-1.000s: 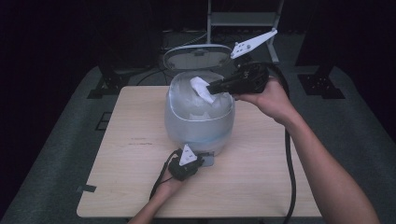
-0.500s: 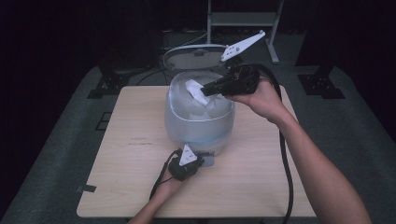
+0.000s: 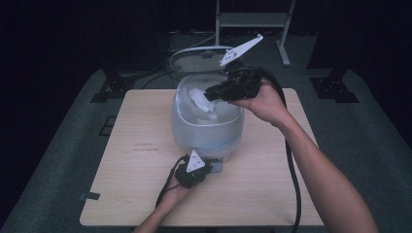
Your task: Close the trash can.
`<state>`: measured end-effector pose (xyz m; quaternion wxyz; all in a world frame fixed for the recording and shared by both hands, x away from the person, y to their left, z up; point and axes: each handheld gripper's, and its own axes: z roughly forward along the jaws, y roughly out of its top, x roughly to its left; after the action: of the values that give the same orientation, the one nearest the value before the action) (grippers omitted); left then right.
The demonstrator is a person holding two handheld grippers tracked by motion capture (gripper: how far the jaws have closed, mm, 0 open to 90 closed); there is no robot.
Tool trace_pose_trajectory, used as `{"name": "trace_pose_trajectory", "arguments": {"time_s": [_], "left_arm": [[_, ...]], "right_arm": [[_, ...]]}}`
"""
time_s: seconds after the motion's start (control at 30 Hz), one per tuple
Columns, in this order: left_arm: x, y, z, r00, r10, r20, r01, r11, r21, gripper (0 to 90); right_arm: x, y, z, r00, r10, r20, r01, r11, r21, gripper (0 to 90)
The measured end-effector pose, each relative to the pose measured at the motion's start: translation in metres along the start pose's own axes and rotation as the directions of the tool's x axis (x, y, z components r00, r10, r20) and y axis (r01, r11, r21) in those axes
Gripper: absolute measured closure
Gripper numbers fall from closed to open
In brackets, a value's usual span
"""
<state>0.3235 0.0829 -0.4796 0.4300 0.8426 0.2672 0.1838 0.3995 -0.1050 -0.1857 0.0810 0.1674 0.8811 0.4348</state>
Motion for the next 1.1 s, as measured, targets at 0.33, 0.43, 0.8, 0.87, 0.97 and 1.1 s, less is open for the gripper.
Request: {"name": "trace_pose_trajectory", "arguments": {"time_s": [0.33,0.43,0.8,0.87,0.97,1.1], "left_arm": [[0.0,0.0,0.0,1.0,0.0,0.001,0.0,1.0,0.0,82.2],[0.0,0.0,0.0,1.0,0.0,0.001,0.0,1.0,-0.001,82.2],[0.0,0.0,0.0,1.0,-0.001,0.001,0.001,1.0,-0.001,82.2],[0.0,0.0,0.0,1.0,-0.002,0.001,0.002,1.0,-0.002,82.2],[0.001,0.0,0.0,1.0,-0.003,0.003,0.003,1.0,-0.003,82.2],[0.001,0.0,0.0,1.0,-0.002,0.003,0.002,1.0,-0.003,82.2]], "right_arm": [[-0.002,-0.005,-0.004,0.9996,0.011,-0.027,-0.012,0.9998,-0.014,77.9],[-0.004,-0.009,-0.005,0.9993,0.025,-0.029,-0.025,0.9996,-0.016,77.9],[-0.008,-0.017,-0.009,0.9985,0.034,-0.043,-0.035,0.999,-0.027,75.7],[-0.008,-0.018,-0.01,0.9982,0.034,-0.049,-0.036,0.9987,-0.035,75.7],[-0.008,-0.02,-0.012,0.9982,0.034,-0.049,-0.035,0.9988,-0.034,74.9],[-0.01,-0.024,-0.015,0.9981,0.04,-0.048,-0.041,0.9985,-0.037,73.0]]}}
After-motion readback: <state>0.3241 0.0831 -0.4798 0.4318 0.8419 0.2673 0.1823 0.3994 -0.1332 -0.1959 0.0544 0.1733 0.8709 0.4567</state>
